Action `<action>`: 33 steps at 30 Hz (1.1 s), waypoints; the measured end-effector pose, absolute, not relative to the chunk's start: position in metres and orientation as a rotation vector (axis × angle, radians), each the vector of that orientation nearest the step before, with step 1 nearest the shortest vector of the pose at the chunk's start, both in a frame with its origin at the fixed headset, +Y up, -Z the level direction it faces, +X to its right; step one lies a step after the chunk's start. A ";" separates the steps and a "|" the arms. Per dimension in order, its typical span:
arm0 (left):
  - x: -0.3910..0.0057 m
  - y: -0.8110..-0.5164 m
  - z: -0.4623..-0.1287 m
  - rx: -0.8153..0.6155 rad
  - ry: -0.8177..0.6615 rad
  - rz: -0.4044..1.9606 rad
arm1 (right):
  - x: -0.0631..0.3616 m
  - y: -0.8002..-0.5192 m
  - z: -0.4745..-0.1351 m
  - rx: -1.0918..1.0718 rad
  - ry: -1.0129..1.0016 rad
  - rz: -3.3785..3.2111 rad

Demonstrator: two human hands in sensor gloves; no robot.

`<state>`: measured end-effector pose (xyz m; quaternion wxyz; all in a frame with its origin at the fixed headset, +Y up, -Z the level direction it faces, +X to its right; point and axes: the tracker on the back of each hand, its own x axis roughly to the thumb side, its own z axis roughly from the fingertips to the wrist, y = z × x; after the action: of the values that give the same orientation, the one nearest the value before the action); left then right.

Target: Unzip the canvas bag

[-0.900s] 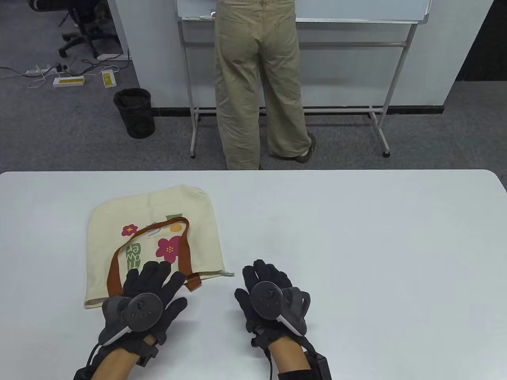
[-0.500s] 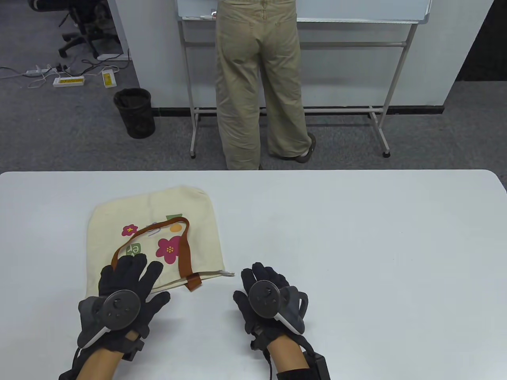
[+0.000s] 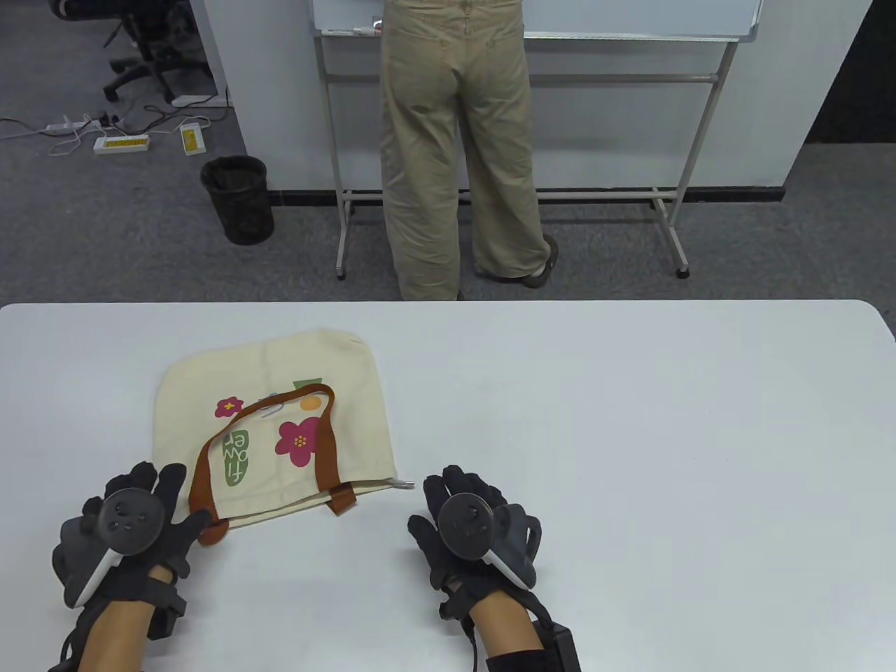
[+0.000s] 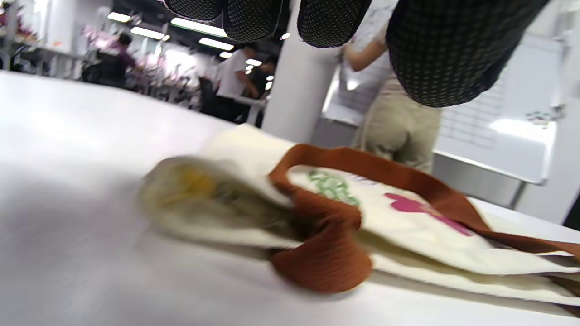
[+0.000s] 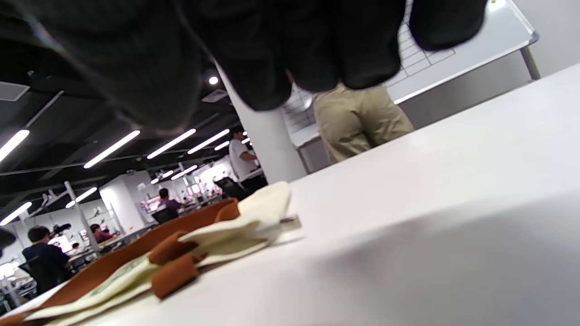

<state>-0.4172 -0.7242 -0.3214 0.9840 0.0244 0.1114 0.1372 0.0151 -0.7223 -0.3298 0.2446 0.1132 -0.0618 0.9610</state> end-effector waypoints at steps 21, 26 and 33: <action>-0.443 -0.776 -0.333 -0.181 0.420 0.279 | 0.020 -0.725 -0.331 0.306 -0.072 2.611; -0.449 -0.774 -0.330 -0.074 0.439 0.447 | 0.023 -0.727 -0.333 0.289 -0.066 2.608; -0.451 -0.765 -0.326 0.043 0.416 0.573 | 0.023 -0.727 -0.333 0.287 -0.071 2.606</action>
<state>-0.4514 -0.7649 -0.3257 0.9378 0.0211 0.2035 0.2805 0.0232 -0.7273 -0.3332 0.2566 0.1057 -0.0262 0.9604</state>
